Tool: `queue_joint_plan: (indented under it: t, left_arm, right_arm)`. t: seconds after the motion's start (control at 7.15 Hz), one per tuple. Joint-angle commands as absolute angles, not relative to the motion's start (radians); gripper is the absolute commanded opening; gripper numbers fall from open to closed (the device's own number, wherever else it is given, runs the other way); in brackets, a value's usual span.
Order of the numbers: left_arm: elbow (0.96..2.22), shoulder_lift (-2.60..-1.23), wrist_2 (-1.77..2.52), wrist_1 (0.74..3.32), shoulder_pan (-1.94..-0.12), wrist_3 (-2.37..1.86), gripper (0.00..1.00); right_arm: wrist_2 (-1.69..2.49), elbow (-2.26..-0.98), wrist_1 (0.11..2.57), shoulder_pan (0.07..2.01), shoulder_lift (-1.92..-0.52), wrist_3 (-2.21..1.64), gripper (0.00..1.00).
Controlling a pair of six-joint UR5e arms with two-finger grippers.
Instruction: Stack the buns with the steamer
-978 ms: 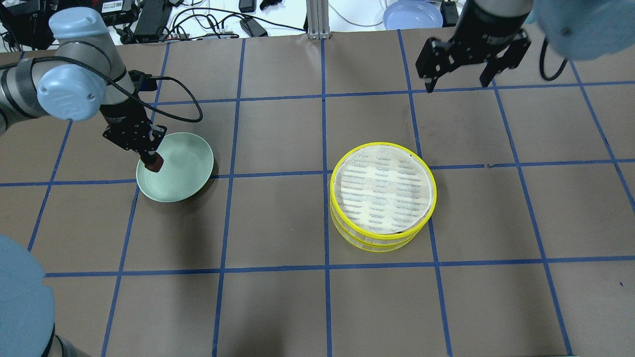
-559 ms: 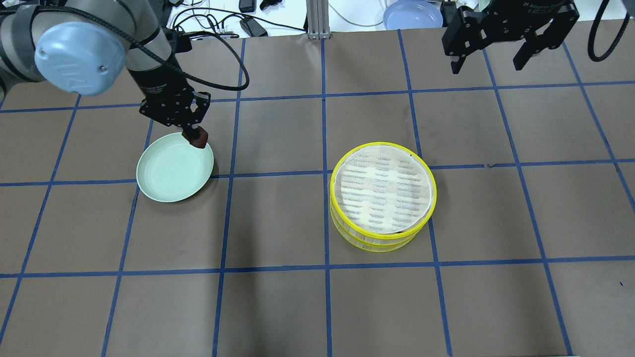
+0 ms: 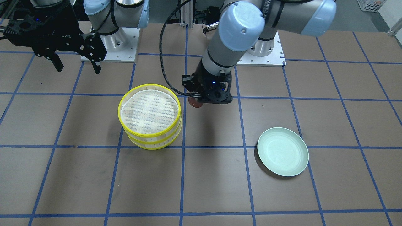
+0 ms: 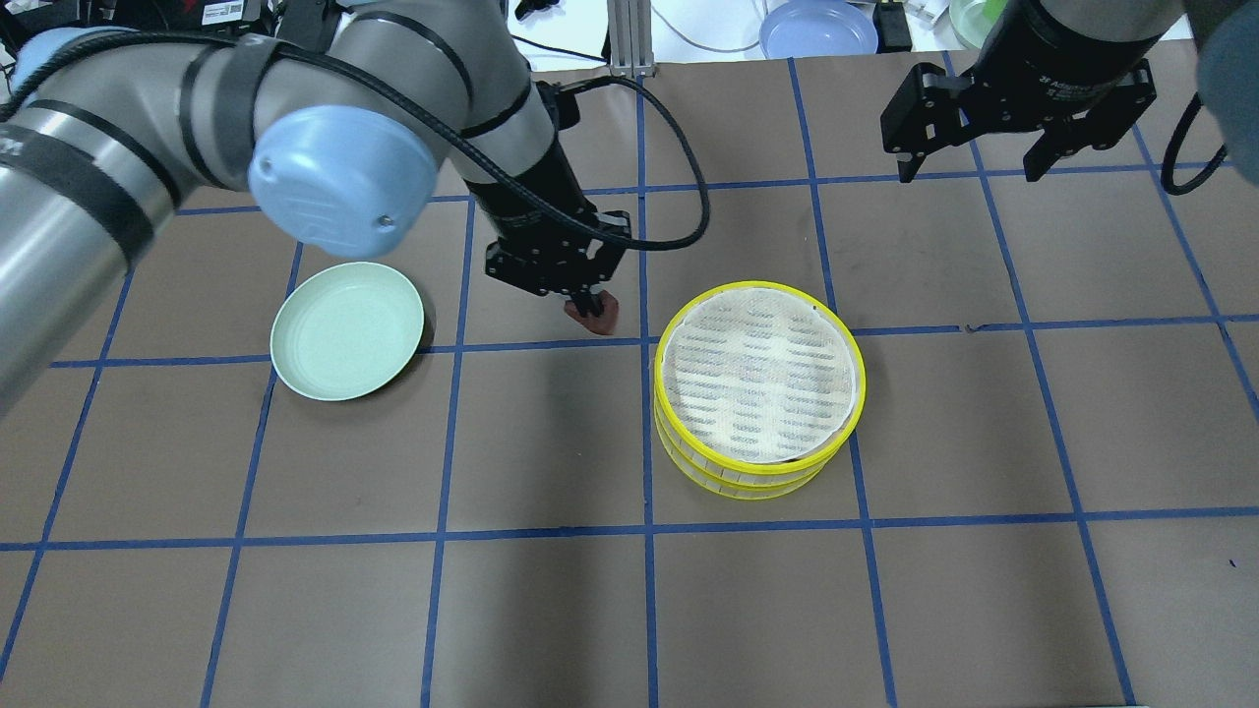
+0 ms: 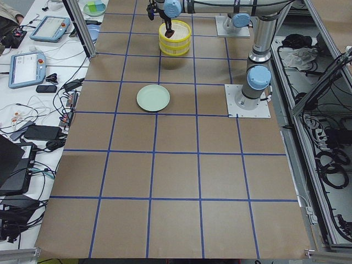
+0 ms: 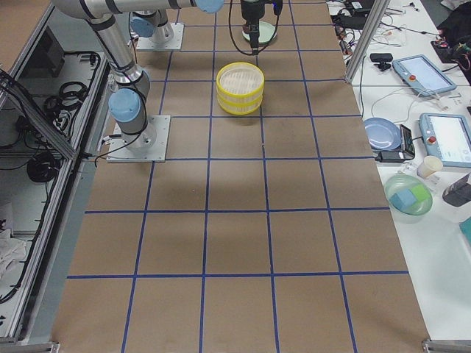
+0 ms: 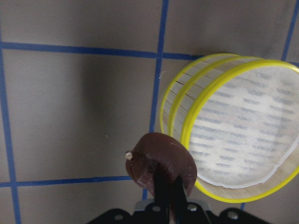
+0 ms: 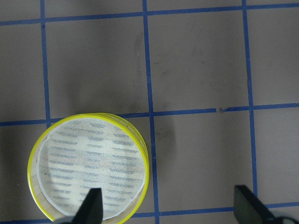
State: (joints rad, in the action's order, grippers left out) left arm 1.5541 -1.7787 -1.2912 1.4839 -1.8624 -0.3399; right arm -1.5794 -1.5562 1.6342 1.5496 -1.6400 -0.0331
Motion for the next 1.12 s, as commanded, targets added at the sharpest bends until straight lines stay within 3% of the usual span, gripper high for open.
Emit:
queue_joint_plan:
  t: [0.0,0.42,0.56,0.84,0.98]
  left_arm:
    - [1.629,-1.807,-1.164,1.329,-1.948,-0.377,0.0]
    - [1.724,-1.861,-1.147,1.186,-1.967,-0.365,0.0]
    - [1.724,-1.868,-1.149,1.187,-1.967,-0.365,0.38]
    - [1.715,-1.864,-1.158,1.186,-1.968,-0.374,0.9]
    - [1.707,-1.832,-1.264,1.19,-1.961,-0.371,1.0]
  right_arm:
    - [-1.58,-1.559,1.637,1.549,-1.641,-0.035,1.0]
    - [-1.582,-1.559,1.632,1.549,-1.641,-0.034,1.0]
    - [-1.582,-1.559,1.632,1.549,-1.641,-0.034,1.0]
    - [-1.58,-1.565,1.629,1.549,-1.641,-0.034,1.0]
    - [-1.577,-1.575,1.625,1.549,-1.641,-0.034,1.0]
